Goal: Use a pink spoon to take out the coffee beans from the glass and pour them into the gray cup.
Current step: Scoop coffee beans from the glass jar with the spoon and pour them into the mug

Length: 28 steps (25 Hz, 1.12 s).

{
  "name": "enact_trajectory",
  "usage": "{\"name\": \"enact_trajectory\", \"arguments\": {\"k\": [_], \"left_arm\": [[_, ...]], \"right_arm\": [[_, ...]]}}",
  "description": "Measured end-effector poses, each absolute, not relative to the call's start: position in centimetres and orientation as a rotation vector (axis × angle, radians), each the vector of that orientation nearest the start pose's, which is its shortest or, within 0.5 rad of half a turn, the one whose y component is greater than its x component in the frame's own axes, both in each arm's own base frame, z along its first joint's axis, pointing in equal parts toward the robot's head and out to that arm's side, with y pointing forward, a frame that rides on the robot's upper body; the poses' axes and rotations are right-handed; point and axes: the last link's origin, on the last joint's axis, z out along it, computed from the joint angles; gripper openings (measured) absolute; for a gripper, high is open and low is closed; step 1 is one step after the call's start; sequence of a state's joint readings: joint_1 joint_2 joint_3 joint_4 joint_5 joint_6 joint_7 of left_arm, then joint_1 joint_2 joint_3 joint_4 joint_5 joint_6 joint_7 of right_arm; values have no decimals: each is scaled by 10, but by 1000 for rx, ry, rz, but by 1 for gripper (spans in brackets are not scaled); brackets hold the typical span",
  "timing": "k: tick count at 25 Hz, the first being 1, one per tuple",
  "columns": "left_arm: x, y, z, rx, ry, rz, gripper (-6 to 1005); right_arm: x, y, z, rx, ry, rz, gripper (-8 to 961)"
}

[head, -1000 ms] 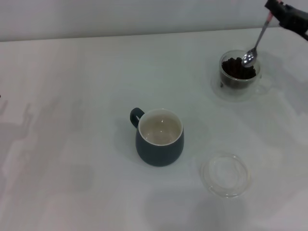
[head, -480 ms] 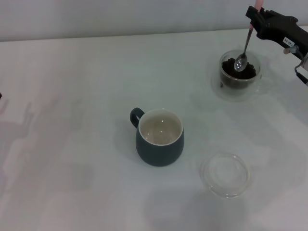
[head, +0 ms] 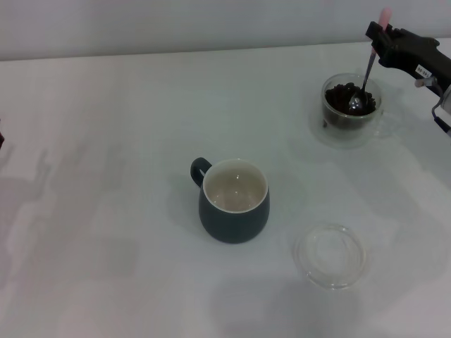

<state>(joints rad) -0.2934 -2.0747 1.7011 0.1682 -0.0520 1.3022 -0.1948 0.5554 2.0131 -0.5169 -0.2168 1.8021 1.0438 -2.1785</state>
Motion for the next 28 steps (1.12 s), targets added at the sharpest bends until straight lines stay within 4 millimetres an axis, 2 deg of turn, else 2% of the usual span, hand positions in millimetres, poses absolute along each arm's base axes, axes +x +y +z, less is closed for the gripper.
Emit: {"name": "enact_trajectory", "arguments": {"k": [15,28], "left_arm": [[-340,290,-6,-1702,-395,-702,592],[-342,290,-8,-1702,-412,-691,593]], "right_arm": [[348,376,27,-1588,1251,1007,143],[359,371,26,-1389,1441,1123,143]]}}
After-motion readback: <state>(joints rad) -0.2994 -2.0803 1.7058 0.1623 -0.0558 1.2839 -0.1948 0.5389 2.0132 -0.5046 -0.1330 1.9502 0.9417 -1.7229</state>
